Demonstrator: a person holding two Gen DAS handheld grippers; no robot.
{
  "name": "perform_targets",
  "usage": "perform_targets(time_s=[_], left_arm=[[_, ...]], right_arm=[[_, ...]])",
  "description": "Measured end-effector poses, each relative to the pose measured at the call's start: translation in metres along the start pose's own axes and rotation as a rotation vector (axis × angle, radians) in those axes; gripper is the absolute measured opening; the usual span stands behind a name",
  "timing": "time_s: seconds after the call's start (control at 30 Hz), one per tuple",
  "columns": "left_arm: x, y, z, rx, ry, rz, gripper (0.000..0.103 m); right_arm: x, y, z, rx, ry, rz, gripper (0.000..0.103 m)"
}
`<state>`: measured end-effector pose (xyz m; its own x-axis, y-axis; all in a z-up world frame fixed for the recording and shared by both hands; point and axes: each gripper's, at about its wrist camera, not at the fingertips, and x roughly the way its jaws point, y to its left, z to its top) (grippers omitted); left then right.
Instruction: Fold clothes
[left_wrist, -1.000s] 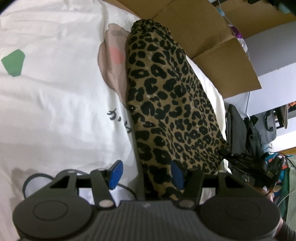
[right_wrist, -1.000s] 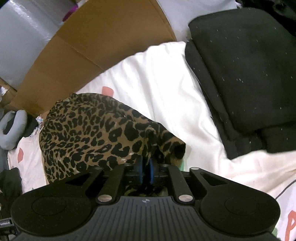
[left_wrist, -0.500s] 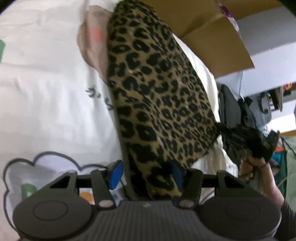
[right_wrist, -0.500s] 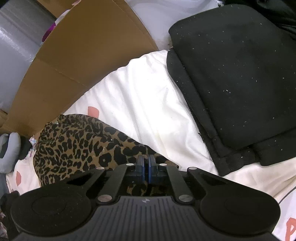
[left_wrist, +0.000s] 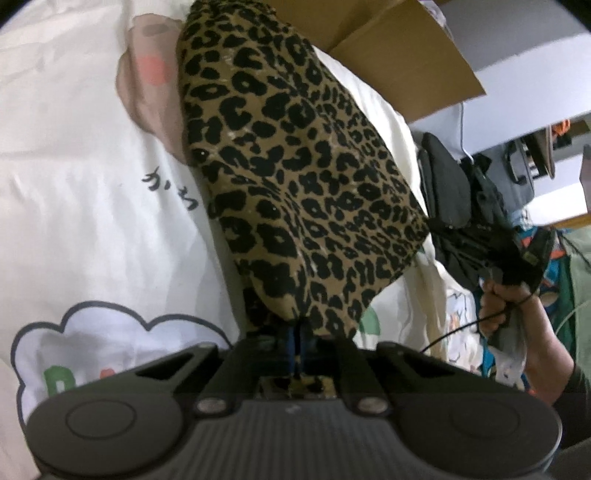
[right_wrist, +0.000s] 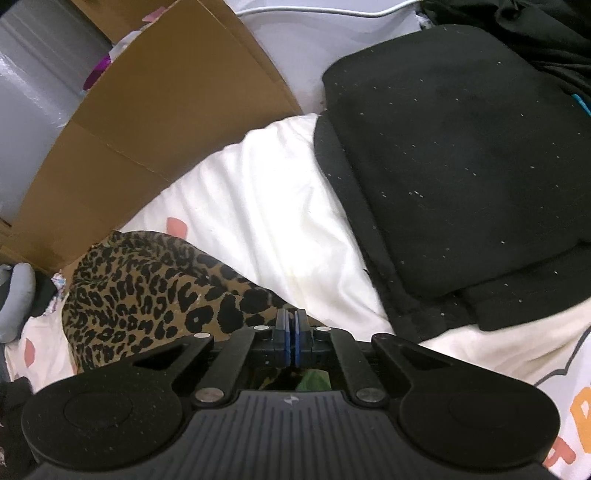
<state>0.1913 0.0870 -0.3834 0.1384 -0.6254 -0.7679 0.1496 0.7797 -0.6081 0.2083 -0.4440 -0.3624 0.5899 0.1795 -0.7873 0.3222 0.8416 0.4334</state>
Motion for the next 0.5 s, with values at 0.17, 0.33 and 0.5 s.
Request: perform_targets(time_s=[0.17,0.33,0.5], left_arm=[[-0.002,0.002,0.001,0.038,0.019,0.017,0.002],[-0.003,-0.002,0.004,0.073,0.021,0.009,0.002],[0.003,0.003,0.005,0.092,0.037,0.025,0.002]], right_arm=[[-0.002,-0.001,-0.003,-0.002,-0.006,-0.025,0.0],[-0.009,0.002,-0.002,-0.015,-0.026,-0.043,0.0],[-0.009,0.001,-0.002,-0.014,-0.02,-0.048,0.0]])
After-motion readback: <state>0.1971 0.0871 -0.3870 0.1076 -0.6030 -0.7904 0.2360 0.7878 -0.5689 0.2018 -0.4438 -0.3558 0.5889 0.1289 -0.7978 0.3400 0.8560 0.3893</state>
